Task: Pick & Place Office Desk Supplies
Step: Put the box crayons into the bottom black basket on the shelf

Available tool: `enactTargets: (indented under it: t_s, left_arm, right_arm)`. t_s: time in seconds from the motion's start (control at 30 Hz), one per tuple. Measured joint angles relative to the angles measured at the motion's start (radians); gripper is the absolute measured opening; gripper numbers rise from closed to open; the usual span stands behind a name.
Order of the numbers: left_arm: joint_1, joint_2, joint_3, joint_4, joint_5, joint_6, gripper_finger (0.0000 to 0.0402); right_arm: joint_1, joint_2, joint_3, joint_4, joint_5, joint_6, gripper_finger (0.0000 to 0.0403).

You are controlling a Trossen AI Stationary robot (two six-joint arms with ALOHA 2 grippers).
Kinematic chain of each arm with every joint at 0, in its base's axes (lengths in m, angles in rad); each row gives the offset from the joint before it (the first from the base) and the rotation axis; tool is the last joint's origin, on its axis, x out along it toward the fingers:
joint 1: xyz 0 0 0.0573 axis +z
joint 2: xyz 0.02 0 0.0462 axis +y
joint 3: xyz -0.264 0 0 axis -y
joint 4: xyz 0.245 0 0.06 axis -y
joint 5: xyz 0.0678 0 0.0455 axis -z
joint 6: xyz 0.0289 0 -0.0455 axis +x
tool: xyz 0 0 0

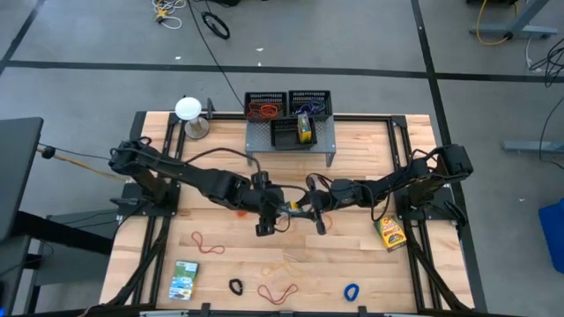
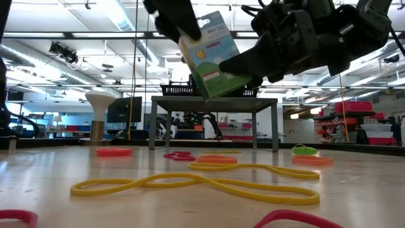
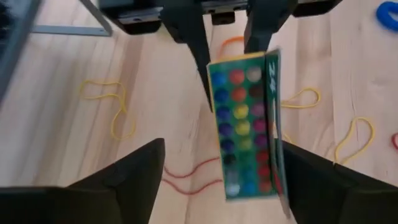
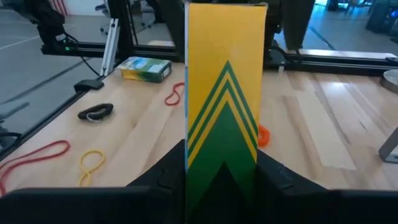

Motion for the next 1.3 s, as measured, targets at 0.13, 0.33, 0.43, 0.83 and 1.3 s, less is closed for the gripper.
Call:
enactTargets:
  t_s: [0.13,0.33,0.43,0.83,1.3]
  left_arm:
    - [0.033,0.036,0.000,0.030,0.061,0.019,0.0292]
    - [0.057,0.055,0.000,0.048,0.145,0.034,0.0226]
    - [0.055,0.051,0.000,0.053,0.129,0.035,0.0175]
    - [0.056,0.031,0.000,0.041,0.133,0.014,0.0115]
    - [0.071,-0.011,0.000,-0.025,0.154,-0.309,0.0114]
  right_arm:
    - [0.000,0.000,0.000,0.000,0.000,0.000,0.0117]
    - [0.000,0.000,0.000,0.004,0.003,0.000,0.0112]
    - [0.000,-0.001,0.000,0.007,0.003,0.000,0.0114]
    - [0.001,-0.047,0.005,-0.084,0.082,0.026,0.0144]
    - [0.073,-0.282,0.000,-0.659,0.298,0.119,0.0203]
